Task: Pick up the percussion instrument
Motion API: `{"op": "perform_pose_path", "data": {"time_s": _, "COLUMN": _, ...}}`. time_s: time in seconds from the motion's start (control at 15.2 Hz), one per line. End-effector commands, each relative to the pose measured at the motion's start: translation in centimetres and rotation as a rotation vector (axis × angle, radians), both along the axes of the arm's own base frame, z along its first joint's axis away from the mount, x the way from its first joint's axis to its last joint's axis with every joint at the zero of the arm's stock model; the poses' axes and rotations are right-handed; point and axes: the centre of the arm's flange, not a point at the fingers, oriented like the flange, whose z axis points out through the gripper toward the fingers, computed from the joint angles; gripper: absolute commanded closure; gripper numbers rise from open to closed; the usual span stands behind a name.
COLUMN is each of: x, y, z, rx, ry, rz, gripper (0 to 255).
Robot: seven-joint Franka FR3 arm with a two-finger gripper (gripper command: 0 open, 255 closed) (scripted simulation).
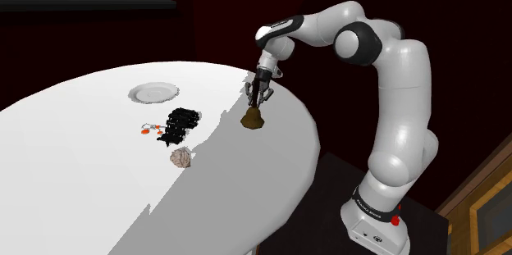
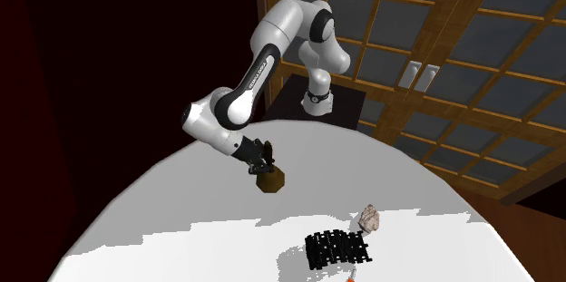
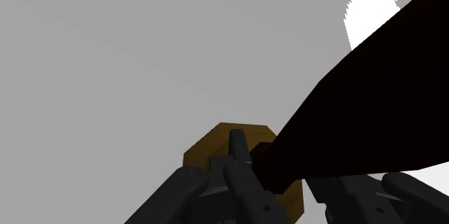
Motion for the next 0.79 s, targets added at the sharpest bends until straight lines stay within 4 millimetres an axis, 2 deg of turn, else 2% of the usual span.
{"op": "perform_pose_path", "data": {"time_s": 0.0, "x": 0.0, "y": 0.0, "z": -0.1, "rx": 0.0, "ry": 0.001, "rz": 0.0, "gripper": 255}}
{"op": "perform_pose_path", "data": {"time_s": 0.07, "x": 0.0, "y": 0.0, "z": 0.0, "rx": 0.0, "ry": 0.001, "rz": 0.0, "gripper": 255}}
{"op": "perform_pose_path", "data": {"time_s": 0.73, "x": 0.0, "y": 0.0, "z": 5.2, "rx": 0.0, "ry": 0.001, "rz": 0.0, "gripper": 255}}
